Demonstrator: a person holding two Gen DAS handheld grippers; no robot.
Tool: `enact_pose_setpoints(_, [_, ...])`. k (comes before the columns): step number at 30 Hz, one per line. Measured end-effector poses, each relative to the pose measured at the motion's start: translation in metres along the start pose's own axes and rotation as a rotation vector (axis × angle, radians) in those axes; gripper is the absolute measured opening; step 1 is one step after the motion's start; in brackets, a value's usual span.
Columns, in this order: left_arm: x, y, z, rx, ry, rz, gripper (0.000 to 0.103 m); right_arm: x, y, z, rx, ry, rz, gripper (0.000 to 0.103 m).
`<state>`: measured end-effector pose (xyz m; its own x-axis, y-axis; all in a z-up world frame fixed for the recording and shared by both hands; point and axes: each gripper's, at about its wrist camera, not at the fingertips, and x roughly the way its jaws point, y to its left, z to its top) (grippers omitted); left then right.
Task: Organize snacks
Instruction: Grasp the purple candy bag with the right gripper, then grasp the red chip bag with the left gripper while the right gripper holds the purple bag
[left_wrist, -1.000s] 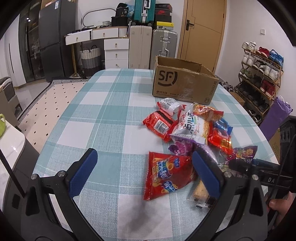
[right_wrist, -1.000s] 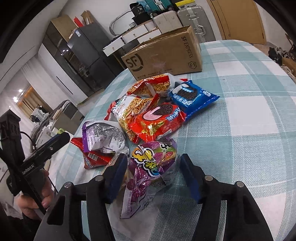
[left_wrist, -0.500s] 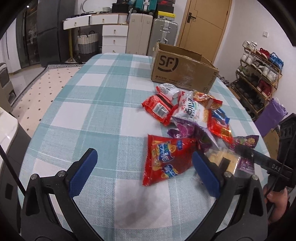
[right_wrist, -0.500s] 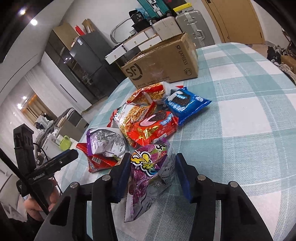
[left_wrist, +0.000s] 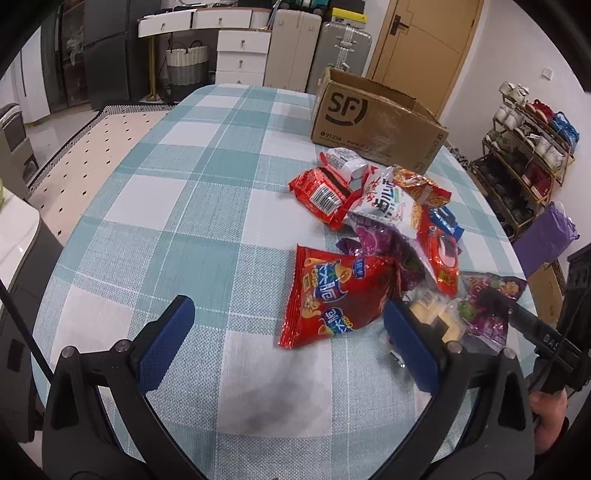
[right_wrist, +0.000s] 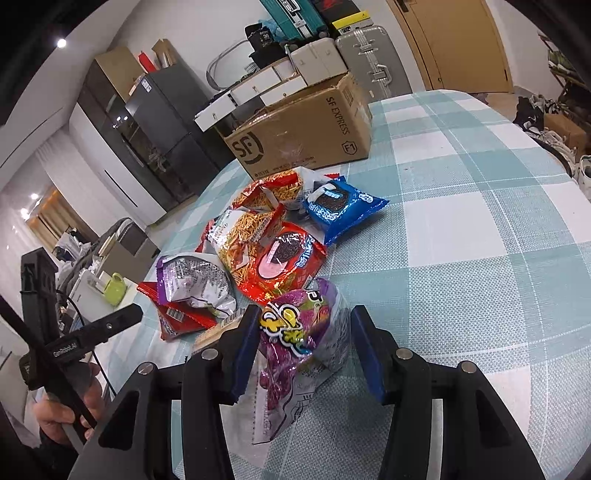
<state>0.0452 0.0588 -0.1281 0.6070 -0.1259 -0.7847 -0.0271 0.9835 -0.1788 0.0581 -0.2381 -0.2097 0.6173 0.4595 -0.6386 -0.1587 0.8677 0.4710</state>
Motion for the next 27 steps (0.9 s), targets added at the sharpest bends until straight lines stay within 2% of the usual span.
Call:
enact_pose_setpoints(3, [0.0, 0.002, 0.0, -0.026, 0.005, -0.003, 0.102, -0.005, 0.001, -0.002, -0.014, -0.015, 0.0, 0.049])
enact_pose_setpoints(7, [0.005, 0.003, -0.001, -0.046, 0.033, -0.083, 0.102, -0.01, 0.004, -0.003, -0.031, -0.027, 0.002, 0.048])
enact_pose_setpoints(12, [-0.003, -0.009, 0.0, 0.007, -0.018, -0.096, 0.102, -0.016, 0.004, -0.003, -0.035, -0.045, 0.01, 0.048])
enact_pose_setpoints(16, [0.009, -0.02, 0.007, 0.037, 0.055, -0.136, 0.102, -0.021, 0.003, -0.001, -0.03, -0.058, 0.019, 0.048])
enact_pose_setpoints(19, [0.02, -0.022, 0.006, 0.032, 0.088, -0.137, 0.095, -0.025, 0.004, 0.0, -0.035, -0.068, 0.025, 0.048])
enact_pose_setpoints(22, [0.031, -0.022, 0.005, 0.017, 0.115, -0.137, 0.093, -0.028, 0.006, 0.0, -0.042, -0.074, 0.027, 0.048])
enact_pose_setpoints(24, [0.037, -0.021, 0.006, 0.011, 0.127, -0.134, 0.09, -0.027, 0.006, 0.0, -0.042, -0.074, 0.032, 0.048])
enact_pose_setpoints(26, [0.04, -0.022, 0.007, 0.015, 0.126, -0.133, 0.082, -0.026, 0.006, 0.0, -0.044, -0.072, 0.036, 0.048])
enact_pose_setpoints(27, [0.042, -0.022, 0.007, 0.018, 0.13, -0.136, 0.082, -0.026, 0.006, 0.0, -0.044, -0.07, 0.037, 0.048])
